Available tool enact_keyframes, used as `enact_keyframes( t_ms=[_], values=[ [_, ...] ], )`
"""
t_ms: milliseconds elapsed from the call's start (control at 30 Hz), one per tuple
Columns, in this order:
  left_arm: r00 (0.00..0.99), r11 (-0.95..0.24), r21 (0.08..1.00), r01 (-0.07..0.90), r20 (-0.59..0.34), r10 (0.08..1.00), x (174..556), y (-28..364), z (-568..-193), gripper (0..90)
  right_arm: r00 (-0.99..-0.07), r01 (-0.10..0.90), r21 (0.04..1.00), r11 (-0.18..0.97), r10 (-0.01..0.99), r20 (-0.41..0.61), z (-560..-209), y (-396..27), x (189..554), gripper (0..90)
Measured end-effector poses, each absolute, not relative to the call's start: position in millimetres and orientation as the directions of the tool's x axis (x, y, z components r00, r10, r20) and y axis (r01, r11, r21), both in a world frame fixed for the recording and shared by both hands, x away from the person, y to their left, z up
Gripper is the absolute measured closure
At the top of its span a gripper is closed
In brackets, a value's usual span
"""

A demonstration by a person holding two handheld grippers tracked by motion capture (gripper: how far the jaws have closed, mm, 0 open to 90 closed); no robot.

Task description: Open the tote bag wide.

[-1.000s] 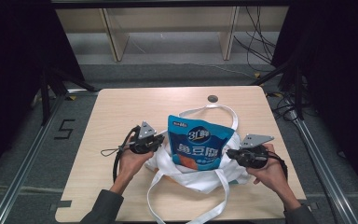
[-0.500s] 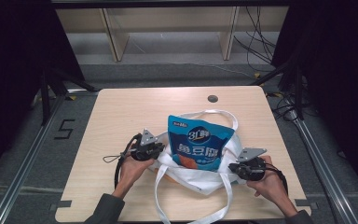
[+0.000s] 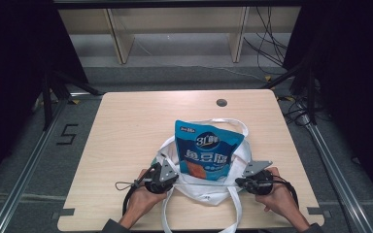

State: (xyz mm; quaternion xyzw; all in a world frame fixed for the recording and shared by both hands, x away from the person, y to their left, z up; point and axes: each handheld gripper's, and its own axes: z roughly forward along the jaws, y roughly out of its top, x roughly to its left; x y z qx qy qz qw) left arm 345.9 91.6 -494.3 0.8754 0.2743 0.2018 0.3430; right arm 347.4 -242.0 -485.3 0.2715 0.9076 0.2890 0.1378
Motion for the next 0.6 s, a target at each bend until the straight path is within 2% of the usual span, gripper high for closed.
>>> enact_keyframes(
  t_ms=[100,367,500,600],
  values=[
    [0.774,-0.599,0.721,0.348,0.140,0.618,349.5,93.2,-494.9,83.6,-0.809,0.418,0.605,0.678,0.581,-0.093,-487.4,-241.9,347.7,90.0],
    [0.780,-0.626,0.698,0.346,0.156,0.606,356.9,90.7,-501.1,84.3,-0.808,0.435,0.608,0.664,0.586,-0.061,-491.9,-244.3,357.2,90.0],
    [0.753,-0.612,0.711,0.347,0.178,0.633,365.3,86.7,-503.8,84.5,-0.794,0.436,0.611,0.661,0.602,-0.085,-492.9,-243.1,368.4,90.0],
    [0.741,-0.589,0.714,0.379,0.147,0.655,373.4,84.0,-505.0,84.6,-0.780,0.449,0.614,0.649,0.620,-0.084,-493.5,-243.5,382.7,90.0]
  ],
)
